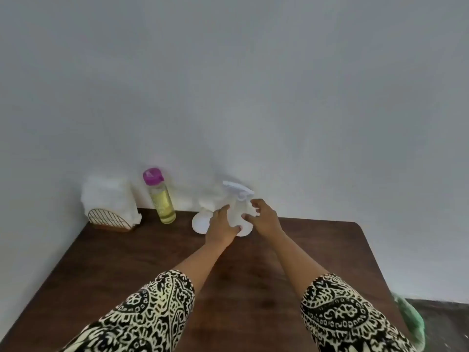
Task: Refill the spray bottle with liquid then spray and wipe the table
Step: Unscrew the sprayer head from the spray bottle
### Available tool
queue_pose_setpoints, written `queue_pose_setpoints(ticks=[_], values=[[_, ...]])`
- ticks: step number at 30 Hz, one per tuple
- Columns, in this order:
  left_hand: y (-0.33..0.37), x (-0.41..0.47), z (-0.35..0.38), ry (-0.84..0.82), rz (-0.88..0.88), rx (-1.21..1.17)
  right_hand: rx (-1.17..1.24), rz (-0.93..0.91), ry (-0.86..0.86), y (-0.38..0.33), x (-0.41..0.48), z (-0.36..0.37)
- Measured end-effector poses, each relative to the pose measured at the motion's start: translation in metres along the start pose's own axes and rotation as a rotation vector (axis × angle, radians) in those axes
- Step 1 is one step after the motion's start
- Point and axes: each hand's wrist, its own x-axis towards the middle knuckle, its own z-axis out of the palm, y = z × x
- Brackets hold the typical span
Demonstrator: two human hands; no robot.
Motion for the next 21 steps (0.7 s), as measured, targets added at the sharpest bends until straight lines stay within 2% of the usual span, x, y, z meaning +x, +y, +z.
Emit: queue_pose_setpoints(ticks=[4,10,16,21], values=[[0.006,0.013,0.018,0.042,-0.005,-0.001,-0.019,-0.052,-0.036,-0.006,0.021,0.005],[-0.001,0.01,0.032,0.109,0.008,-0.041,-0.014,-0.069,0.048,0.001,0.02,0.017],[-0.024,-0.042,0.033,0.08,0.037,-0.067,-0.025,-0.069,0.116,0.012,-0.032,0.035],[-0.046,-0.101,0.026,0.056,0.052,-0.081,-0.125,-0.122,0.131,0.012,-0.087,0.049]])
